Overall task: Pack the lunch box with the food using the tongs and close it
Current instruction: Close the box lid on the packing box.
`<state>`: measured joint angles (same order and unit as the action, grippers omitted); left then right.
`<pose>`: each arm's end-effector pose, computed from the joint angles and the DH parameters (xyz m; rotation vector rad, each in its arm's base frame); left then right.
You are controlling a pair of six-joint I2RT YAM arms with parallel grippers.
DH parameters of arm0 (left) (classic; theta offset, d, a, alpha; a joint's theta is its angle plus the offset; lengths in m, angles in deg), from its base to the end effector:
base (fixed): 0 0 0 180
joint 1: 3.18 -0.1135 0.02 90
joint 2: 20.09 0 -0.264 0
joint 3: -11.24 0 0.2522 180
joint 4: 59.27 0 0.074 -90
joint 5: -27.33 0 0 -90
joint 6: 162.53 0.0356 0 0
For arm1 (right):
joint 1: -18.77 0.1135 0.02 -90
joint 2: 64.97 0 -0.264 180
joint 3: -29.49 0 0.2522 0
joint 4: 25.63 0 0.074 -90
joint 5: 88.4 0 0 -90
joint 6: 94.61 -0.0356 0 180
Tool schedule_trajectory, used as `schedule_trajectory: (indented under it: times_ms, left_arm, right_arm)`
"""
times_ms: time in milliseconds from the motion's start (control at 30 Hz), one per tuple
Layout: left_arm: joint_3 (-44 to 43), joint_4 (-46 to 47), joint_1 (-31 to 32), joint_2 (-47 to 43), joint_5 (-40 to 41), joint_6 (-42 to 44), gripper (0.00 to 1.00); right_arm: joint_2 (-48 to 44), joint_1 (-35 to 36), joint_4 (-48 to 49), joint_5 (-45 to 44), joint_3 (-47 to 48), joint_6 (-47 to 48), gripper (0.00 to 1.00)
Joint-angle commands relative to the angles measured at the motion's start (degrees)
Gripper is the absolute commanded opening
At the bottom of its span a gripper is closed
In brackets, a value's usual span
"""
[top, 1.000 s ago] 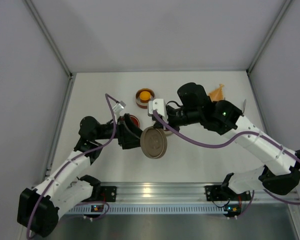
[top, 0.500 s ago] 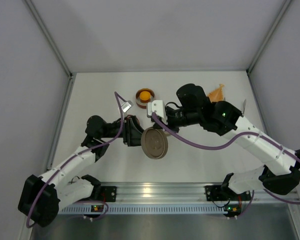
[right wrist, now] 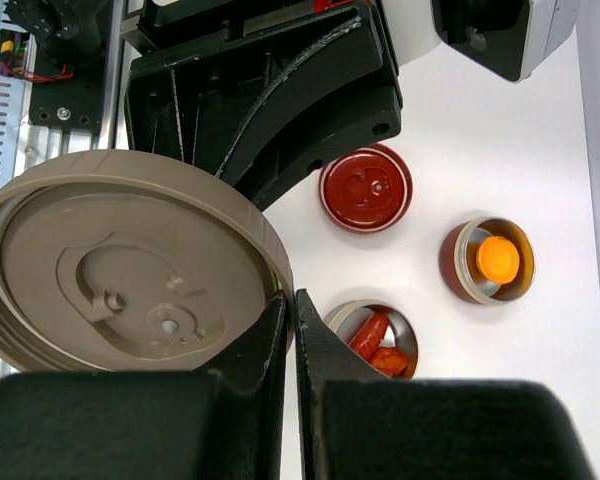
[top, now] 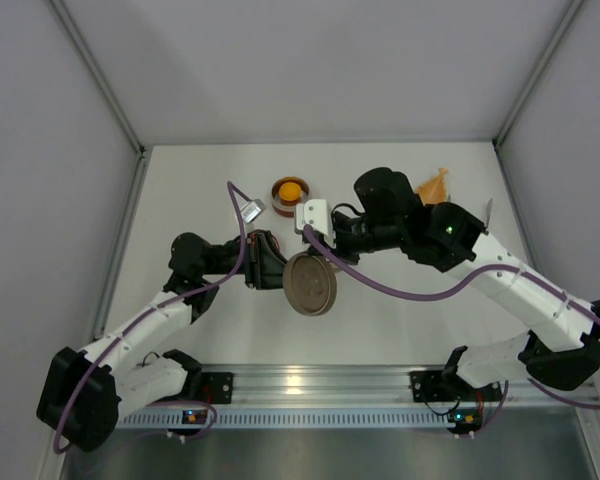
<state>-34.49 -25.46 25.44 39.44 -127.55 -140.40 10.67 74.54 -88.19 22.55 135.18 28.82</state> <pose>0.1731 -0.1312 0.3114 0.6912 1.6595 -1.9816 0.1376 0.2248 0.4379 -1.6634 1.3766 0.6179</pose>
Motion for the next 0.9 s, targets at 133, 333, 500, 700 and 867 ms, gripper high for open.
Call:
schedule_trajectory:
  times_ms: [133,333,500,700,867]
  left_arm:
    - [-0.2,1.57,0.38,-1.43,-0.24,1.6,0.29]
    - [0.5,-1.08,0.38,-2.31,0.02,3.1,0.31]
    - [0.06,-1.34,0.29,-2.14,0.19,3.36,0.24]
    - [-1.69,-5.12,0.29,-2.22,0.37,5.82,0.0]
    - [-7.83,-20.9,-0.41,-1.43,0.98,16.52,0.0]
  right_arm:
    - [-2.51,1.27,5.46,-0.47,0.45,-0.38,0.0]
    - [-2.6,1.1,6.17,-0.12,0.98,-1.26,0.0]
    - [-2.51,1.01,6.34,0.58,1.16,-1.79,0.0]
    - [-2.77,1.01,5.38,0.58,0.98,-1.09,0.0]
    - [-3.65,0.14,6.34,-2.22,-0.77,-3.19,0.5]
